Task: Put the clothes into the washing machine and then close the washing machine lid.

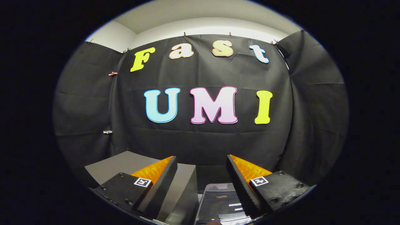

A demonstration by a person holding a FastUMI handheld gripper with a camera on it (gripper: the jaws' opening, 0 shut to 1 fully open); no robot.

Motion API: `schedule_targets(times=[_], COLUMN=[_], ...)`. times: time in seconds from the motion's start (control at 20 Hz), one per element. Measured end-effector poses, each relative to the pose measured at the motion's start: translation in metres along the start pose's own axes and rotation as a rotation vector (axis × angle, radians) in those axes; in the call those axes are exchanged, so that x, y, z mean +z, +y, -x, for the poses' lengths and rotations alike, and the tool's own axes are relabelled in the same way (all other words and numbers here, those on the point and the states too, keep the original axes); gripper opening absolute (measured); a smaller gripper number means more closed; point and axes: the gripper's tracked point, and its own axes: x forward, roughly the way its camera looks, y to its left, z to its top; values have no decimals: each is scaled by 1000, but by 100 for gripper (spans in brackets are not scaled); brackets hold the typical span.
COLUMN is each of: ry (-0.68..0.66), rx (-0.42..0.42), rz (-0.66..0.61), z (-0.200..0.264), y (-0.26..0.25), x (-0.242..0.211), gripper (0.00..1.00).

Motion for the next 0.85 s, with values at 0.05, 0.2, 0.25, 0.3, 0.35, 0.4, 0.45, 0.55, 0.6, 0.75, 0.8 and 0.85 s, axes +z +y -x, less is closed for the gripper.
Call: schedule_targets(times=[0.05, 0.2, 0.25, 0.3, 0.35, 0.4, 0.45, 0.55, 0.6, 0.75, 0.8, 0.85], ry=[8, 20, 22, 28, 35, 42, 45, 45, 51, 63, 59, 58], rx=[-2, -14, -15, -15, -19, -20, -21, -22, -17, -2, -2, 0], rz=[-3, -12, -16, -19, -18, -19, -19, -17, -14, -10, -15, -23], z=[0, 1, 2, 1, 2, 1, 2, 1, 1, 1, 2, 3], y=[-3, -9, -9, -10, -11, -13, -14, -15, -13, -8, -8, -8], x=[-3, -6, -6, -9, -11, -13, -13, -14, -16, -20, -18, -18], gripper=[99, 99, 99, 99, 99, 99, 99, 99, 99, 98, 98, 98])
